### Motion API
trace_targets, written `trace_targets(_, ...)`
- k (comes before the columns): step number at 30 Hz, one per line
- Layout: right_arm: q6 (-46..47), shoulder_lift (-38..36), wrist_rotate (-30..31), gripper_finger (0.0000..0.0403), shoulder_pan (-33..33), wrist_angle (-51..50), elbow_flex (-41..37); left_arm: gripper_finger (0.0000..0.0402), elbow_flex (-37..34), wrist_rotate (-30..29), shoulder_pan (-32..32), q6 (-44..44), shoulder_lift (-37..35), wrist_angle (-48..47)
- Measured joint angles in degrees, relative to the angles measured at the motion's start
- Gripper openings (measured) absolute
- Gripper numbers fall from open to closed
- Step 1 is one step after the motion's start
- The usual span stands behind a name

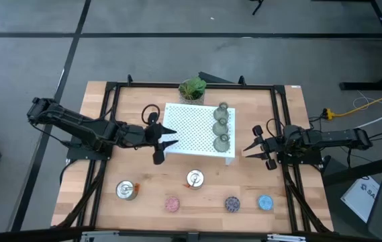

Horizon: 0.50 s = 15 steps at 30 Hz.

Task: Stock candles and vases on shelf
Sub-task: Put the pink patterned scented candle on the shelf

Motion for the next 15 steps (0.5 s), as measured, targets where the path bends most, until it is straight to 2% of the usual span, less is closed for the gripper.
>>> trace_targets(7, -0.01, 0.28, 0.00, 0.0124, 0.02, 0.00, 0.01, 0.0161, 0.00, 4.32, -0.01, 2.83, 0.02, 0.66)
trace_targets(15, -0.02, 0.28, 0.00, 0.0124, 0.02, -0.02, 0.02, 0.0163, 0.00, 3.95, -0.01, 9.86, 0.02, 4.90)
